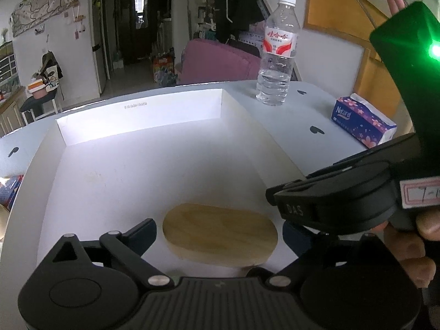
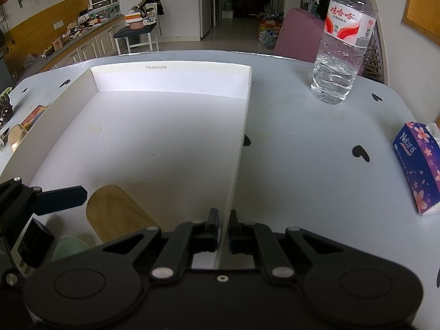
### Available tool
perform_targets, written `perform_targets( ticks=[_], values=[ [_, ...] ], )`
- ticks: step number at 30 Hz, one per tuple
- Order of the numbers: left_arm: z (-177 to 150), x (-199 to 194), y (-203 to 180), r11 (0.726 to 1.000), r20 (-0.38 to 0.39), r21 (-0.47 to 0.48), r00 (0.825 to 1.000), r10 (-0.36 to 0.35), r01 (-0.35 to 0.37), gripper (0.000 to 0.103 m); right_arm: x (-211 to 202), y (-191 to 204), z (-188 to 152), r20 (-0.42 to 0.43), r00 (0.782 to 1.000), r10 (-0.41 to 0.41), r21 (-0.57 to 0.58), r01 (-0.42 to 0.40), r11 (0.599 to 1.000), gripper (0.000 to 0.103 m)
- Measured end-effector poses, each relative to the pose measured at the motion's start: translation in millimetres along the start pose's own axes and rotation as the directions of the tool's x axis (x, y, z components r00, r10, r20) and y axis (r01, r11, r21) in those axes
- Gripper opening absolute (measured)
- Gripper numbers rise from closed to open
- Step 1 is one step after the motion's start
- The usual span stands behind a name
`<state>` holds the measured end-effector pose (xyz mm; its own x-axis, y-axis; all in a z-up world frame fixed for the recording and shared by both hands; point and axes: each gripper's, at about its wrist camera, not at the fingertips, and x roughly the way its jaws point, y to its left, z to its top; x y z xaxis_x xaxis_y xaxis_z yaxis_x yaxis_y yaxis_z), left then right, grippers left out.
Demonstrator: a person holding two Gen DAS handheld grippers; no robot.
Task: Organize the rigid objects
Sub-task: 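Carry the wooden box into the tray and open the left tool, then move the left tool back and grasp the white plug adapter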
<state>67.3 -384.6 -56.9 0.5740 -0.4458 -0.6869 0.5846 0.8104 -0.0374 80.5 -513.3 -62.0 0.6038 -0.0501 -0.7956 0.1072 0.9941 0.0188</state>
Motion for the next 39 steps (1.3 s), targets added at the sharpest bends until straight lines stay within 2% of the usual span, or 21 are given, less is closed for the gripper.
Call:
perform_targets(
  ticks=[7, 13, 32, 36, 39],
  values=[
    [-5.0, -13.9, 0.9, 1.000, 0.023, -0.005, 1.000, 0.008, -0.008, 0.098, 0.0, 0.0, -0.1, 0.000, 1.000, 0.001, 0.001, -0.001, 1.000, 0.007],
    [-11.3, -40.3, 1.2, 1.000, 0.054, -0.013, 0.999, -0.006, 0.007, 0.100, -0.1, -0.2, 0.2, 0.000, 1.000, 0.000, 0.000, 0.000, 1.000, 0.007],
    [-31.4, -109.5, 15.1, 0.999, 0.149, -0.051, 0.989, 0.020, -0.013, 0.103, -0.1, -0.1, 0.3, 0.000, 1.000, -0.001, 0.000, 0.001, 1.000, 0.007],
    [-39.9, -122.0, 26.4, 0.996, 0.182, -0.082, 0.982, 0.057, -0.043, 0.103, -0.1, 0.0, 0.1, 0.000, 1.000, 0.001, 0.001, -0.001, 1.000, 0.007],
    [-44.9, -132.7, 40.6, 0.992, 0.228, -0.107, 0.970, 0.090, -0.067, 0.103, -0.1, -0.1, 0.2, 0.000, 1.000, 0.000, 0.000, 0.000, 1.000, 0.007]
  ],
)
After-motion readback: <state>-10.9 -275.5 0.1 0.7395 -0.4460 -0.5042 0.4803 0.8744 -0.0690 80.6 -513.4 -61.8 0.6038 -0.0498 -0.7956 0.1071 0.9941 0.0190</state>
